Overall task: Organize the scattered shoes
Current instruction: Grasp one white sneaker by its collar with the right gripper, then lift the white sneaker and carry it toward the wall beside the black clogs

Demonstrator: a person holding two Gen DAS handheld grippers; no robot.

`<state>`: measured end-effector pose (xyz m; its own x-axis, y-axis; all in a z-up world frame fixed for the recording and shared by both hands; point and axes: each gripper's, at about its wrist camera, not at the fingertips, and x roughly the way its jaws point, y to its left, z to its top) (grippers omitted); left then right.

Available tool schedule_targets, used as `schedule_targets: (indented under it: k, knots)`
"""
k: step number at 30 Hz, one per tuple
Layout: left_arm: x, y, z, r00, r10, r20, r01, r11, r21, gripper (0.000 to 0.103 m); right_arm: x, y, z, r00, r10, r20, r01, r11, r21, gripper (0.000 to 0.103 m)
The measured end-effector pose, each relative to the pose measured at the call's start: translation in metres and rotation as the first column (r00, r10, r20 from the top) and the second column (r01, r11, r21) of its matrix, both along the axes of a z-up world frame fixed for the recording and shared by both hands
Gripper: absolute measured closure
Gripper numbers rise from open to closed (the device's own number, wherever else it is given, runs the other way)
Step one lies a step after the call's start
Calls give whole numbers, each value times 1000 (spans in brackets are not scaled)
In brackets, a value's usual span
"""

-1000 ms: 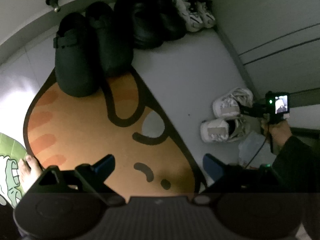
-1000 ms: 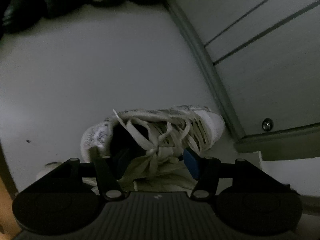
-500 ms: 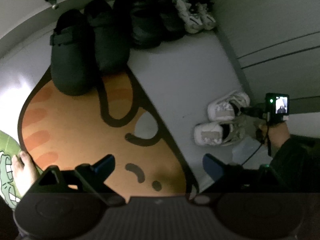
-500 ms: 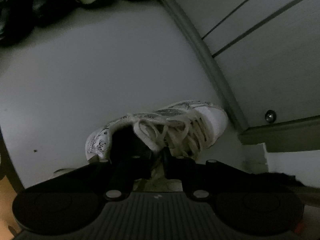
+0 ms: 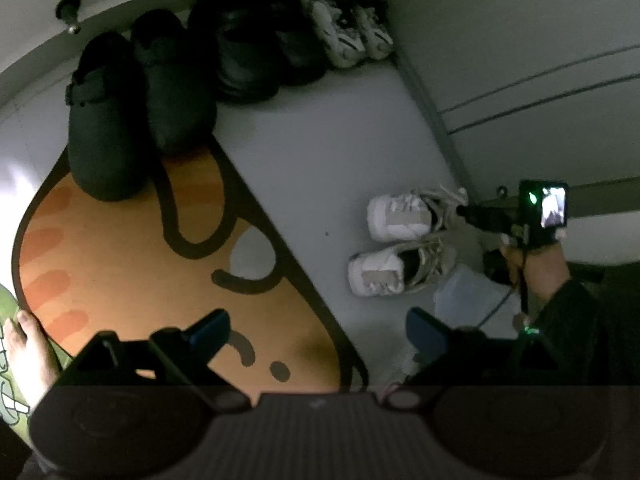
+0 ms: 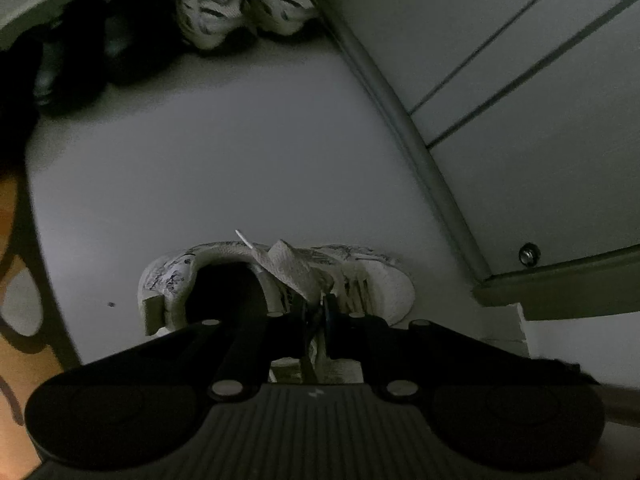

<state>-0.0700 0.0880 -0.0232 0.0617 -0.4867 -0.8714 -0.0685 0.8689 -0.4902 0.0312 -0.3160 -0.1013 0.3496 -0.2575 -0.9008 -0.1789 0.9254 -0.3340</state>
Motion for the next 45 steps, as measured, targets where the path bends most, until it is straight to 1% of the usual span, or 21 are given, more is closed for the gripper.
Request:
schedule_targets:
  k: [4, 7, 11, 16, 19, 21, 24, 26, 29, 32, 35, 37, 39, 45]
  knots:
    - [3, 7, 4, 999, 37, 4, -37, 999, -12, 7, -12, 20, 20, 999, 12, 30, -13, 999, 48, 94]
    - [4, 18, 8, 996, 86, 10, -86, 996, -31, 7, -20, 35, 32, 999, 21, 46, -25, 996, 83, 94]
    - [5, 26, 5, 992, 122, 5, -122, 992, -33, 8, -30, 55, 47, 997, 44, 67, -52, 991, 127, 94]
    - [5, 30, -14, 986, 165, -35, -166, 985, -36, 8, -41, 80, 59, 994, 67, 86, -81, 981, 179, 94]
    - [3, 25, -30, 984, 167, -65, -169, 985, -35, 8, -47, 97, 66, 993, 74, 93, -93, 973, 213, 94]
    - [0, 20, -42, 985, 144, -97, -149, 988, -48, 11, -51, 108, 72, 991, 88, 97, -108, 967, 231, 94]
    - [-4, 19, -50, 984, 137, -113, -143, 989, -43, 12, -57, 123, 81, 989, 107, 106, -131, 958, 256, 94]
    - [-7, 20, -57, 980, 154, -124, -159, 987, -31, 12, -63, 133, 89, 986, 118, 116, -147, 948, 283, 94]
    - [-14, 19, -65, 978, 147, -148, -155, 987, -44, 13, -76, 148, 100, 985, 116, 129, -154, 927, 343, 94]
    - [-19, 14, -66, 988, 83, -129, -83, 997, 3, 13, -92, 164, 107, 982, 128, 136, -172, 906, 388, 94]
    - [-22, 17, -69, 993, 46, -107, -40, 998, 52, 13, -105, 187, 109, 977, 165, 137, -208, 884, 418, 94]
    - [-23, 26, -76, 990, 69, -123, -61, 996, 68, 13, -114, 202, 110, 972, 192, 136, -233, 870, 435, 94]
    - [-22, 37, -86, 983, 101, -150, -86, 991, 104, 15, -120, 216, 110, 968, 213, 135, -252, 855, 453, 94]
    - [-25, 59, -98, 976, 145, -162, -116, 978, 175, 15, -128, 252, 106, 953, 274, 126, -300, 820, 487, 94]
